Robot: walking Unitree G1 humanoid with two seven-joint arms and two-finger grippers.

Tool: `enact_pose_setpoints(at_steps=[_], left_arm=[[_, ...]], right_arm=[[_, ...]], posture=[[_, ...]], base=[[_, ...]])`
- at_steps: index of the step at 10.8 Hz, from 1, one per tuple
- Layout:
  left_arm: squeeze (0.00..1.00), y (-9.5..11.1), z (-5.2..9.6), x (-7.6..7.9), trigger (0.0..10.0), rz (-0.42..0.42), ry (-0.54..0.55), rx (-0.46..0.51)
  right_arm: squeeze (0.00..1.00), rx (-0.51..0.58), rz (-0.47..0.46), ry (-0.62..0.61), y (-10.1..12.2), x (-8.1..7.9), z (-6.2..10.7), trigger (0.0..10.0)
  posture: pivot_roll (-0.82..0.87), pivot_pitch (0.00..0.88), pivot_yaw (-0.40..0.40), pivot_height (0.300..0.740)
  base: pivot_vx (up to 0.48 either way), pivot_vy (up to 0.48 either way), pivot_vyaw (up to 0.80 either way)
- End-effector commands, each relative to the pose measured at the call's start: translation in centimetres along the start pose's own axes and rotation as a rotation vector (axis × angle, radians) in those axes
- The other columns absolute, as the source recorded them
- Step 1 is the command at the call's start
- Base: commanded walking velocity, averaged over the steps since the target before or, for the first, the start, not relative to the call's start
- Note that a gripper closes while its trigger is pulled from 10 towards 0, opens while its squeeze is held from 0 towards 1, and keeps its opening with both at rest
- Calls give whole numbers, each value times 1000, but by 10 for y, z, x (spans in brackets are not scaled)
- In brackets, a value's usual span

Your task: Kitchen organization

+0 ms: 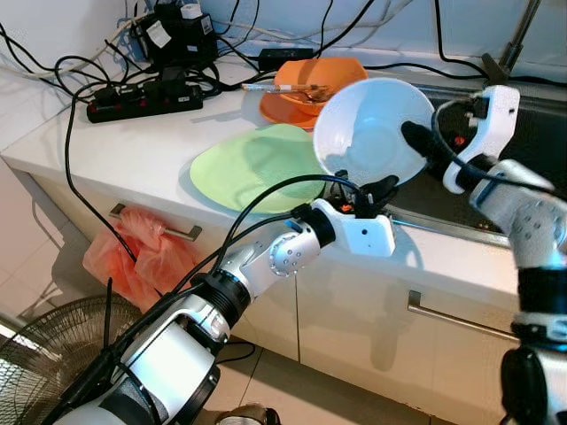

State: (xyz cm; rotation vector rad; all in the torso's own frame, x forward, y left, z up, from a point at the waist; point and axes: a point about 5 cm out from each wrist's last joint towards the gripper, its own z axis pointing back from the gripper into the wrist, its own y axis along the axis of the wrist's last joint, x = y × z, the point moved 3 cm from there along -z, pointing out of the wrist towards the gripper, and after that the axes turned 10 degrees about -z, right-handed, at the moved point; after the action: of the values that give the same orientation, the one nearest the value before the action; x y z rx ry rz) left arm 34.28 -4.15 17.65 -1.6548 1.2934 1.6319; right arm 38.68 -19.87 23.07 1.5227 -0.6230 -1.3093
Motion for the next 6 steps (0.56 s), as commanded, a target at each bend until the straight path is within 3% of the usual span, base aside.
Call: enact_pose_setpoints(at_steps=[1,2,5,6], left_arm=[[0,3,0,-17,4902,-16,95,21],[0,3,0,-16,6667,-19,92,22],[0,4,1,-13,10000,-28,80,29],[0,5,1,-13,10000,-26,83,29]], right_arm=[[0,-99,-22,-34,-21,10,0,0],[0,-113,-17,-27,-22,10,0,0],[0,-166,15,-5,-25,9,1,0],[0,-164,19,-2,-24,9,1,0]], posture=[[113,48,80,740],[114,48,80,740],[109,48,81,740],[110,48,79,740]], base=[[0,0,0],[0,0,0],[0,0,0],[0,0,0]])
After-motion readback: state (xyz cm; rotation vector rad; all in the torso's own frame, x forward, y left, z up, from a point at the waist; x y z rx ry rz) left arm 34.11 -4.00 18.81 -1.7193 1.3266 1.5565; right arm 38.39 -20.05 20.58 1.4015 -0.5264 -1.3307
